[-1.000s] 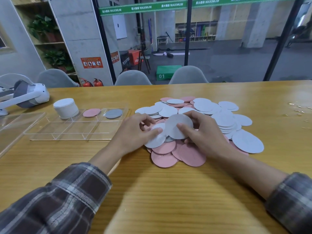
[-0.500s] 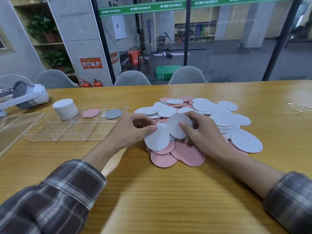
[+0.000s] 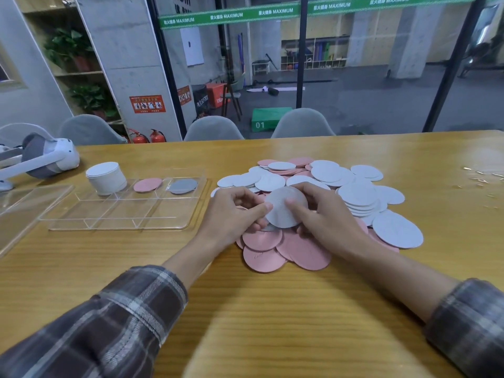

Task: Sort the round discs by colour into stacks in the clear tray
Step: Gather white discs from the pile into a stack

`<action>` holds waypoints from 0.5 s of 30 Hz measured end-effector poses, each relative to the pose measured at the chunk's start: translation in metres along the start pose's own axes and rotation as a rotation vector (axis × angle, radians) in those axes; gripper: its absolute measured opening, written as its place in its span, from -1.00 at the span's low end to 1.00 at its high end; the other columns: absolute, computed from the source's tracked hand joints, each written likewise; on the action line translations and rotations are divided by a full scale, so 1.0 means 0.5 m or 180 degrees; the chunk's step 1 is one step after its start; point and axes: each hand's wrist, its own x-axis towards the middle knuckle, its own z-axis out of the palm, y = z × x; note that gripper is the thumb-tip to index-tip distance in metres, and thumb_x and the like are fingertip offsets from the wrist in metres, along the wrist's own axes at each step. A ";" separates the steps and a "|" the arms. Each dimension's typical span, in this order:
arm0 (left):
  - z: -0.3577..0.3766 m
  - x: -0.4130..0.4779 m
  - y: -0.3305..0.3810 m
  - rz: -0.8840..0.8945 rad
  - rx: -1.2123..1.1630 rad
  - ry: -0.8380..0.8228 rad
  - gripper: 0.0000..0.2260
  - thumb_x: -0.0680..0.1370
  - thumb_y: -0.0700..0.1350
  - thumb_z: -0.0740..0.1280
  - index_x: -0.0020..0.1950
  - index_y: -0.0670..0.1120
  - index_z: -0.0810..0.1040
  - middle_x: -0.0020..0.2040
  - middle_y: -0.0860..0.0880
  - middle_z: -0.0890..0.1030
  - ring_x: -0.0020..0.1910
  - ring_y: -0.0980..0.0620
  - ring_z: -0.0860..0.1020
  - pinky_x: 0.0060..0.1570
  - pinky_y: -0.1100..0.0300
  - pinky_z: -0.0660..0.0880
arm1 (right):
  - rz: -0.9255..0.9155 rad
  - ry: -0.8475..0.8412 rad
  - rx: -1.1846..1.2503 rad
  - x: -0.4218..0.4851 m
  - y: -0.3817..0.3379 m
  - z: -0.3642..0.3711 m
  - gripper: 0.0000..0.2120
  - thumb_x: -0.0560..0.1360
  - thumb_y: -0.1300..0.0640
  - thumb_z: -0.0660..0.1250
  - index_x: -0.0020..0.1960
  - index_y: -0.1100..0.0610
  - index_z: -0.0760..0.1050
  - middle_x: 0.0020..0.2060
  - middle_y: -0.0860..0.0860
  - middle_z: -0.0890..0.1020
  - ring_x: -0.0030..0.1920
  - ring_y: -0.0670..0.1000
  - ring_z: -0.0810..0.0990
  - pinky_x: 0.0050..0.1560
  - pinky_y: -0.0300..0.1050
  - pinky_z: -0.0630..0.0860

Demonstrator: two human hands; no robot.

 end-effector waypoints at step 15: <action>-0.052 0.005 -0.024 0.0512 0.1647 -0.0157 -0.72 0.41 0.10 0.62 0.05 0.07 0.71 -0.04 0.14 0.60 -0.11 0.23 0.50 -0.15 0.42 0.36 | -0.0005 0.0258 -0.0157 0.000 0.005 -0.013 -0.88 0.61 0.13 0.37 0.10 -0.05 0.55 -0.09 -0.12 0.66 -0.42 -0.05 0.64 -0.35 0.06 0.65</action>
